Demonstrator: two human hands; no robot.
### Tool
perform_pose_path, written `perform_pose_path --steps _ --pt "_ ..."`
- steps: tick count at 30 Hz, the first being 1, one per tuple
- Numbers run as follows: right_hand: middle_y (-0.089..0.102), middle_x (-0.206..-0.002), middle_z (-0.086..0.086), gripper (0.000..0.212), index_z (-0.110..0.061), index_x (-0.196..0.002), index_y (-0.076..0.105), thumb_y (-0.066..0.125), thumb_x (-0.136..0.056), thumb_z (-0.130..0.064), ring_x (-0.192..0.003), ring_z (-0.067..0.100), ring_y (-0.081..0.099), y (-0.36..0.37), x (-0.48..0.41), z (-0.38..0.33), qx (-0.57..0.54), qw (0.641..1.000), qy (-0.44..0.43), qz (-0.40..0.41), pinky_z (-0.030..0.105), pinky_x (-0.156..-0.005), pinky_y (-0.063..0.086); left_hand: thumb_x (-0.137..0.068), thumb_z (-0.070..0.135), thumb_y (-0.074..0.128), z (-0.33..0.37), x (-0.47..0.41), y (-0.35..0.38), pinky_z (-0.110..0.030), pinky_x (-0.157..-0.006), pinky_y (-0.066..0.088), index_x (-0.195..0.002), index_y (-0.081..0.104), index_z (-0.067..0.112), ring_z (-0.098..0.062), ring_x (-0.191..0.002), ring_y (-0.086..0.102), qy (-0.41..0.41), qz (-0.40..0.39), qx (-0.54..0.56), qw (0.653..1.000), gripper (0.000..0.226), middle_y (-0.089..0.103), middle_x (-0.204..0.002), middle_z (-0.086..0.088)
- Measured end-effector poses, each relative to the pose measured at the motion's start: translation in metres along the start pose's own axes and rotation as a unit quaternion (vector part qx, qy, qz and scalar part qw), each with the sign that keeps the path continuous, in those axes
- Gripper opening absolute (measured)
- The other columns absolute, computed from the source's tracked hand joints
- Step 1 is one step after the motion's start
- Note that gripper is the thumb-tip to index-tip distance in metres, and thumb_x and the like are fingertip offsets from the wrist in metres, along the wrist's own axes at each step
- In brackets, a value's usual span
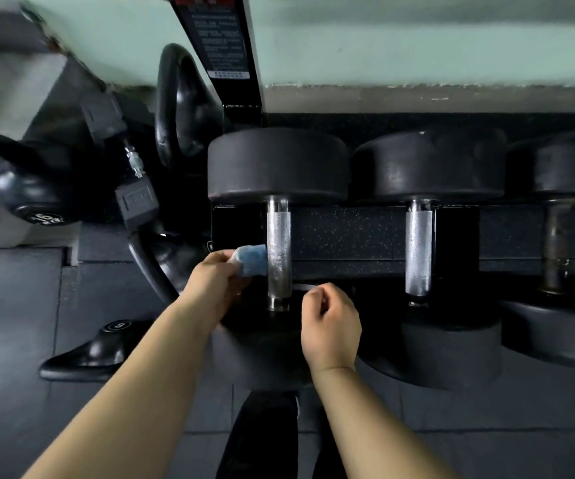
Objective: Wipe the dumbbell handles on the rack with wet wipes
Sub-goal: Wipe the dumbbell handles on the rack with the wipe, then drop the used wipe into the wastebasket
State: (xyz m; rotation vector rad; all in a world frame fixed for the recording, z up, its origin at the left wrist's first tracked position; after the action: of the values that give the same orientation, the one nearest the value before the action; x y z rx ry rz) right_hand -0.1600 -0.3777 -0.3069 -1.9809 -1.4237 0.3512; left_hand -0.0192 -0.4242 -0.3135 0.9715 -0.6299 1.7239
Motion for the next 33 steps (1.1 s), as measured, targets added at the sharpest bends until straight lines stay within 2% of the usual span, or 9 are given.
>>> perform_pose_path --steps 4,7,9,12,16,21,25,29,33 --pt "0.066 -0.096 0.009 0.039 -0.006 -0.095 0.062 0.037 -0.091 -0.036 -0.092 0.025 0.058 -0.015 -0.008 -0.015 0.03 0.98 0.066 -0.183 0.027 -0.071 0.034 -0.093 -0.005 0.034 0.029 0.061 -0.008 -0.029 -0.06 0.055 -0.083 0.049 0.005 -0.024 -0.074 0.057 0.008 -0.015 0.029 0.999 0.021 0.055 -0.082 -0.014" --pt "0.061 -0.107 0.011 0.037 -0.003 -0.113 0.054 0.036 -0.096 -0.03 -0.09 0.018 0.055 -0.049 -0.015 -0.038 -0.116 0.928 0.187 -0.301 0.028 -0.078 0.039 -0.093 -0.001 0.037 0.049 0.111 -0.004 -0.025 -0.053 0.056 -0.081 0.05 0.006 -0.021 -0.068 0.062 0.031 -0.074 -0.008 0.997 0.02 0.06 -0.075 -0.01" --pt "0.058 -0.096 -0.002 0.032 -0.01 -0.114 0.053 0.034 -0.096 -0.029 -0.079 0.008 0.05 -0.085 -0.013 -0.058 -0.209 0.903 0.205 -0.315 0.022 -0.073 0.039 -0.092 -0.001 0.041 0.061 0.14 0.009 -0.023 -0.051 0.056 -0.079 0.054 0.005 -0.015 -0.057 0.065 0.051 -0.12 -0.061 0.99 0.019 0.064 -0.065 -0.006" --pt "0.06 -0.088 -0.01 0.009 -0.027 -0.093 0.057 0.05 -0.09 -0.022 -0.078 0.003 0.054 -0.138 -0.001 -0.079 -0.236 0.901 0.158 -0.329 0.016 -0.068 0.043 -0.089 0.0 0.049 0.069 0.176 0.041 -0.021 -0.051 0.054 -0.079 0.063 0.007 -0.011 -0.057 0.066 0.082 -0.174 -0.171 0.966 0.018 0.067 -0.067 -0.006" --pt "0.059 -0.065 -0.01 0.018 -0.023 -0.075 0.059 0.06 -0.083 -0.008 -0.048 -0.001 0.05 -0.197 0.019 -0.082 -0.277 0.907 0.156 -0.277 0.012 -0.049 0.039 -0.087 0.003 0.055 0.069 0.217 0.094 -0.015 -0.052 0.051 -0.081 0.067 0.018 -0.007 -0.065 0.065 0.137 -0.226 -0.278 0.923 0.021 0.068 -0.075 0.001" --pt "0.052 -0.048 -0.006 0.021 -0.013 -0.068 0.052 0.055 -0.085 -0.002 -0.039 0.005 0.045 -0.273 0.045 -0.057 -0.333 0.912 0.171 -0.17 0.017 -0.042 0.036 -0.084 0.007 0.06 0.04 0.263 0.148 -0.02 -0.056 0.054 -0.096 0.061 0.018 -0.007 -0.069 0.065 0.118 -0.276 -0.32 0.899 0.016 0.066 -0.084 0.003" --pt "0.057 -0.048 -0.004 0.014 -0.01 -0.077 0.051 0.05 -0.089 -0.002 -0.038 0.009 0.051 -0.341 0.075 -0.025 -0.375 0.902 0.175 -0.119 0.019 -0.037 0.034 -0.085 0.004 0.058 -0.006 0.304 0.192 -0.022 -0.053 0.051 -0.089 0.063 0.008 -0.013 -0.064 0.065 0.1 -0.324 -0.355 0.871 0.008 0.068 -0.079 -0.008" --pt "0.063 -0.054 -0.002 0.011 -0.011 -0.085 0.053 0.046 -0.091 -0.004 -0.039 0.011 0.054 -0.418 0.116 0.019 -0.425 0.887 0.164 -0.076 0.019 -0.034 0.033 -0.088 0.002 0.052 -0.06 0.363 0.253 -0.021 -0.046 0.047 -0.086 0.064 0.009 -0.012 -0.051 0.06 0.111 -0.379 -0.371 0.84 0.014 0.068 -0.065 -0.004" --pt "0.062 -0.055 0.0 0.025 -0.012 -0.086 0.063 0.041 -0.091 0.0 -0.037 0.01 0.05 -0.491 0.156 0.075 -0.501 0.847 0.177 -0.019 0.018 -0.035 0.033 -0.09 -0.002 0.04 -0.124 0.424 0.312 -0.018 -0.038 0.041 -0.081 0.064 0.008 -0.009 -0.038 0.051 0.07 -0.447 -0.353 0.819 0.028 0.062 -0.052 -0.004"
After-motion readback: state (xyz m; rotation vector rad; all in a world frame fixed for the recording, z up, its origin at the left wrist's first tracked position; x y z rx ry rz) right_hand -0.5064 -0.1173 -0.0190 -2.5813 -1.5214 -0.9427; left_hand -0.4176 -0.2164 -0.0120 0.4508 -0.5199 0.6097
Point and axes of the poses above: each hand's wrist, its own x-axis away from the middle knuckle, its own y-axis out of the palm, z = x × y, the point moved 2 cm from there along -x, towards the middle knuckle
